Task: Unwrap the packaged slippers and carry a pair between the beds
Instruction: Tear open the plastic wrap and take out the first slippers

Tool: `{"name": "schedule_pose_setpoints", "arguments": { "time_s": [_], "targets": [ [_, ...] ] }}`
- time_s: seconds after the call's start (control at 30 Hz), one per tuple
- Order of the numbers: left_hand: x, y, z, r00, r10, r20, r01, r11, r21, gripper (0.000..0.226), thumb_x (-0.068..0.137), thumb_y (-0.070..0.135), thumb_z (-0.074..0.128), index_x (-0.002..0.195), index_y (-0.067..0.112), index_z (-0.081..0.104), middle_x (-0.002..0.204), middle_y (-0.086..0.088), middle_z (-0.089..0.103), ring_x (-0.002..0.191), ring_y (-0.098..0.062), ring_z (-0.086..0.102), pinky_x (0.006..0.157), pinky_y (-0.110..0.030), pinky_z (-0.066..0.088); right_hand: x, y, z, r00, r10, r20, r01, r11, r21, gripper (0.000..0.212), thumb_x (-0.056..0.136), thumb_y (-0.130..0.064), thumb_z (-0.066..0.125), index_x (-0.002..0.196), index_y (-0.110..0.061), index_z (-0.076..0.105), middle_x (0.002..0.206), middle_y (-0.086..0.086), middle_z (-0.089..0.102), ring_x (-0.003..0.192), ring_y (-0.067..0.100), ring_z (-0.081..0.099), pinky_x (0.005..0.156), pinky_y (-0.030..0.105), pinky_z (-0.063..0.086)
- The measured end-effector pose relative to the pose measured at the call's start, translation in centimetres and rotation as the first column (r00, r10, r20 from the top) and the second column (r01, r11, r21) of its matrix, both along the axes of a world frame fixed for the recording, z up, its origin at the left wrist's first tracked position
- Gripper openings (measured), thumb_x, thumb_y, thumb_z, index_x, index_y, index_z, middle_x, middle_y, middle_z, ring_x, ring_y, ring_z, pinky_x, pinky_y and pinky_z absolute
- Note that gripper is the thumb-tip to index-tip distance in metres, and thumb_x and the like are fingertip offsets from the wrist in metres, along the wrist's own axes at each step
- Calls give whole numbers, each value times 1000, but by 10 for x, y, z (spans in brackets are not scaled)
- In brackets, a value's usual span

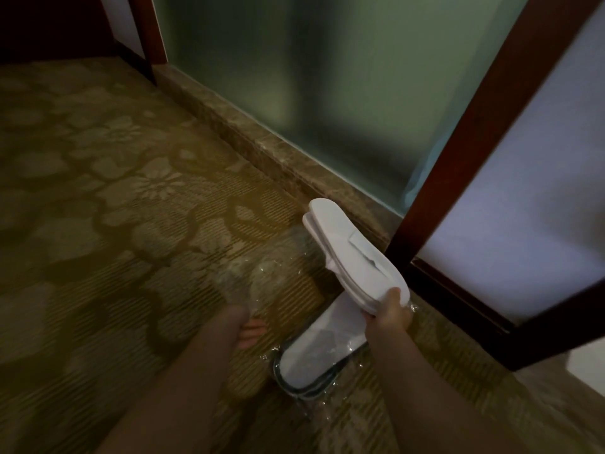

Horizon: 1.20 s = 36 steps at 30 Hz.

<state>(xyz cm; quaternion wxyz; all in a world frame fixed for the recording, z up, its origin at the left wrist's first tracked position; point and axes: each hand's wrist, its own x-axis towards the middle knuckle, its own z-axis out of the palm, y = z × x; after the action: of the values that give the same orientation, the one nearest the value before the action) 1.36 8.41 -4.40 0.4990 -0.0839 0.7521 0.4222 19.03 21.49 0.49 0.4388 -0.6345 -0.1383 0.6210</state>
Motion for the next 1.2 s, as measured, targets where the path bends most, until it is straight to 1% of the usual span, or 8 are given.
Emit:
{"name": "schedule_pose_setpoints", "arguments": {
  "time_s": [0.13,0.23,0.4,0.57,0.7,0.9,0.97,1.2],
  "targets": [
    [5,2,-2,999,-36,-9,36,999,16,24,100,16,39,88,0,51,74,-13,56,64,-23,54,58,-33,44,2,-3,6,999,37,7,-37,999,10,56,96,-27,50,146,-11,30,145,18,43,127,37,48,103,51,45],
    [-1,1,-3,990,-42,-136,42,999,-9,32,94,13,49,122,-3,51,80,-15,56,63,-24,53,54,-33,47,2,-4,11,992,110,69,-112,993,25,55,96,-28,50,145,-11,33,143,17,46,125,37,50,101,51,47],
    [-18,-11,10,932,-44,-359,97,987,131,77,71,10,73,139,8,36,130,-11,56,116,-34,57,96,-44,50,-6,-11,19,902,286,324,-348,925,152,52,93,-31,53,139,-10,42,138,18,49,122,37,51,101,54,45],
    [-32,-26,59,760,86,-644,75,973,218,88,68,32,78,139,6,33,141,-18,44,127,-34,47,106,-49,41,-24,-27,39,867,362,342,-455,855,247,53,88,-38,59,133,-11,50,131,13,55,118,32,53,102,50,45],
    [-33,-46,88,589,-91,-803,280,955,98,90,75,46,71,148,13,28,150,-13,34,134,-31,38,110,-47,36,-40,-38,55,863,422,277,-496,810,311,48,88,-36,61,129,-13,55,123,10,58,106,25,54,90,38,47],
    [-33,-65,107,533,-460,-710,578,811,-92,112,57,68,68,150,27,21,157,-1,26,142,-25,29,114,-49,29,-58,-60,76,751,602,273,-661,682,315,48,86,-34,64,127,-12,57,118,7,59,100,21,55,76,31,47],
    [-33,-69,113,539,-487,-687,611,787,-79,110,58,66,70,149,25,23,155,1,30,140,-24,33,113,-44,31,-65,-67,83,706,651,279,-707,628,324,44,86,-33,65,123,-12,60,114,8,62,95,20,57,64,27,48],
    [-43,-86,122,668,-397,-629,554,830,65,70,67,46,79,126,14,58,121,1,61,108,-18,57,91,-31,47,-80,-86,97,600,769,219,-786,516,340,34,84,-39,66,112,-19,62,108,6,66,90,20,63,73,33,54]
  ]
}}
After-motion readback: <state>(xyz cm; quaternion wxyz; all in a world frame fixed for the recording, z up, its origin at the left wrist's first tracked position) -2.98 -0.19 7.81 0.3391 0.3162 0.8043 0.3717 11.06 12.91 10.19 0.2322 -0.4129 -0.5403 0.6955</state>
